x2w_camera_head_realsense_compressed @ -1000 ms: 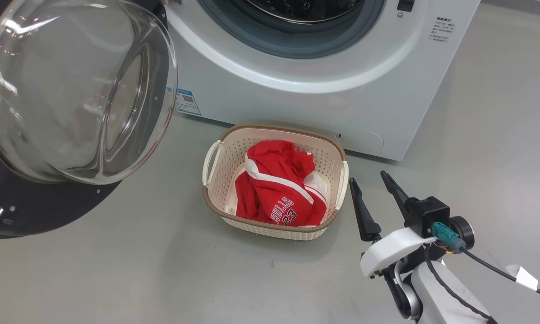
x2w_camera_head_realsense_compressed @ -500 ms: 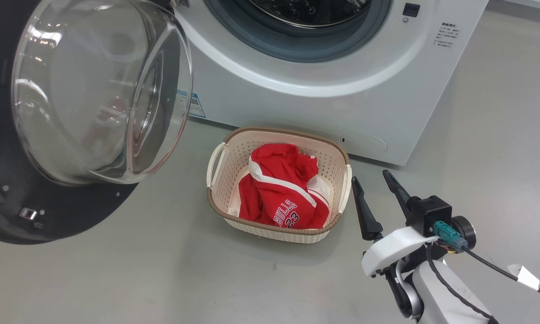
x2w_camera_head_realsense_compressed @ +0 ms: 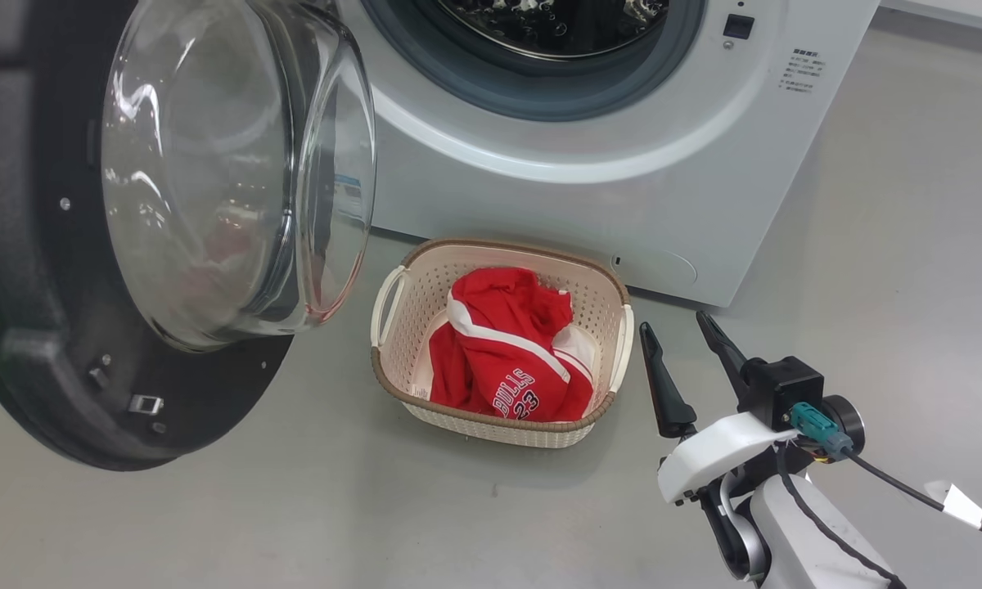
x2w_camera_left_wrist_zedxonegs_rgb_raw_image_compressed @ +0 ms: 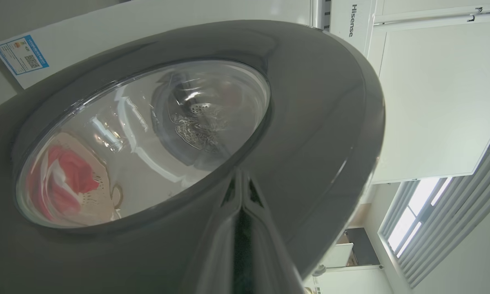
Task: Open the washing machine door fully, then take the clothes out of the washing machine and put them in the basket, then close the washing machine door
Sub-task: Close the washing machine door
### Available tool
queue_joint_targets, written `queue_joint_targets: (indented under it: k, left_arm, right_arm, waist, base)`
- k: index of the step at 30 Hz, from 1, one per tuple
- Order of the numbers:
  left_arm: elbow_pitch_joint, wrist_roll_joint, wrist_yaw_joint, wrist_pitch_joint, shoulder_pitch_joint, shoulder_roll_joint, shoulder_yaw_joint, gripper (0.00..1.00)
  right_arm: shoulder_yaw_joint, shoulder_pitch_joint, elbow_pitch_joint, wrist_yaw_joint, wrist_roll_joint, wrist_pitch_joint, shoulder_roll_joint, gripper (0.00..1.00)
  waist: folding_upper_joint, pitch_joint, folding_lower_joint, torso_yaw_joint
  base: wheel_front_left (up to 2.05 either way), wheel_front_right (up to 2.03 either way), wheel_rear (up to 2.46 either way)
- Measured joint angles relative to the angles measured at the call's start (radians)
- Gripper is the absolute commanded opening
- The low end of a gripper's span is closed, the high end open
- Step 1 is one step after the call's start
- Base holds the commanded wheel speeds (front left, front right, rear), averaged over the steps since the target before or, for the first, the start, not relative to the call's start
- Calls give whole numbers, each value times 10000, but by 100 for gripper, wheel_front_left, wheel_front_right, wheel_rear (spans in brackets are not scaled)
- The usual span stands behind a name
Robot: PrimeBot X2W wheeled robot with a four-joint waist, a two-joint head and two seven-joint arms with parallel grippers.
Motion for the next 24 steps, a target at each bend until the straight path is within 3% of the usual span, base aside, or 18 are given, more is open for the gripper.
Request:
queue_joint_targets:
  k: [7,18,24]
  left_arm:
    - [-901,-383,0,721,573,-50,94,0]
    - [-2263,-612,-2,1419,1731,-606,127,0]
    - [-2918,-965,-2,1503,2036,-1260,190,0]
  right_arm:
    - [8,0,-29,-2,84,0,0,100]
    - [132,2,-128,-12,176,0,2,100]
    - [127,34,-117,-17,265,0,2,100]
  waist:
    - [0,-50,0,-198]
    - [0,-67,0,-832]
    - [0,-32,1,-1321]
  base:
    - [0,0,0]
    - [0,0,0]
    - [0,0,0]
